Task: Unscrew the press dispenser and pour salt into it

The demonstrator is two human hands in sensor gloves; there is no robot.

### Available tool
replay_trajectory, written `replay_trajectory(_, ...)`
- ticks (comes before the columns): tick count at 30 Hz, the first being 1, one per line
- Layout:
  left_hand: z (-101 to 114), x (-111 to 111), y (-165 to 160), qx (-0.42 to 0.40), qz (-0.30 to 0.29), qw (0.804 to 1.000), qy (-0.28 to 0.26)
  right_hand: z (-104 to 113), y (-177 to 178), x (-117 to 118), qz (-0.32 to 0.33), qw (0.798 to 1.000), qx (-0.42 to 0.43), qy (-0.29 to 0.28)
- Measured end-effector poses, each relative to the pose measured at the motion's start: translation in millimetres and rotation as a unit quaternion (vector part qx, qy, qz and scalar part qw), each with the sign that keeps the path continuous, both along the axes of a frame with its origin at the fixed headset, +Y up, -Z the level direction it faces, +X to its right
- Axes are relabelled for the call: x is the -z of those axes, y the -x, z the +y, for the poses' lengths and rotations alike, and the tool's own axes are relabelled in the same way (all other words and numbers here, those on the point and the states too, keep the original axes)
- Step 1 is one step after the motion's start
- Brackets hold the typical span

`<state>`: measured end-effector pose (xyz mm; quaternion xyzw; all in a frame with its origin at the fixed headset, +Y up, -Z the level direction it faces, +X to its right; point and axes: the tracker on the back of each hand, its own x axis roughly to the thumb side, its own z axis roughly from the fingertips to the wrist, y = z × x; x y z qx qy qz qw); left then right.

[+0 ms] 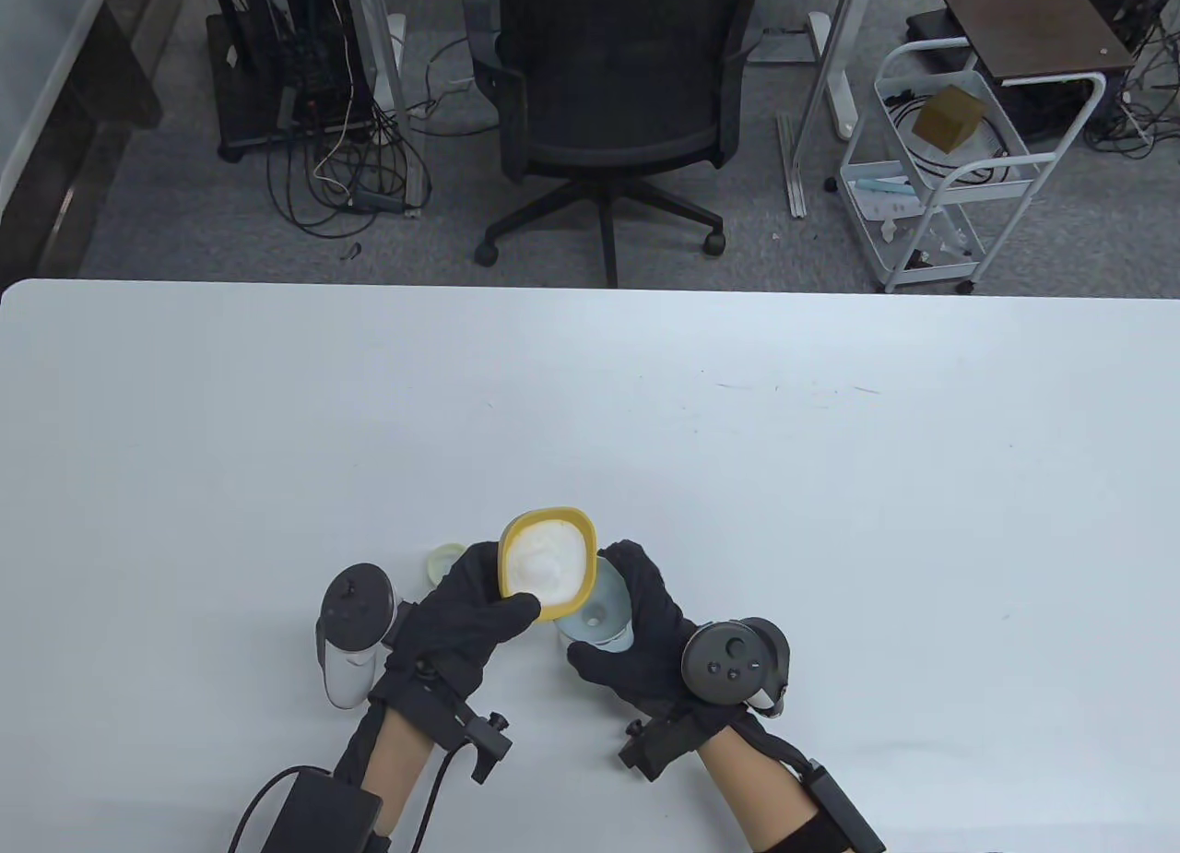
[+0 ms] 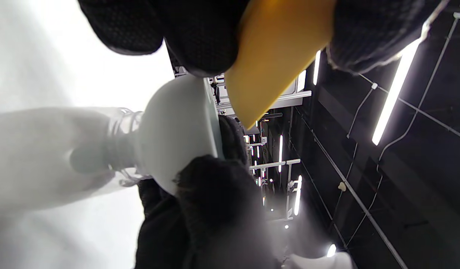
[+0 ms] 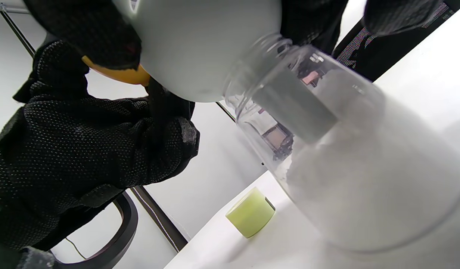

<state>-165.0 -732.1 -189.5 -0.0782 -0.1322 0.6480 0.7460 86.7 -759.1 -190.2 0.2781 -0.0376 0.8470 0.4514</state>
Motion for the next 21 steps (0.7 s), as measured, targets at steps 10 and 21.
replay_trajectory(10,5,-6,-8,0.089,0.033,0.995,-0.043,0,0,0,0.000,1.000,-0.002,0.003)
replay_trajectory(21,9,-9,-13,0.128,0.042,0.988,-0.069,0,0,0,0.001,1.000,-0.002,0.004)
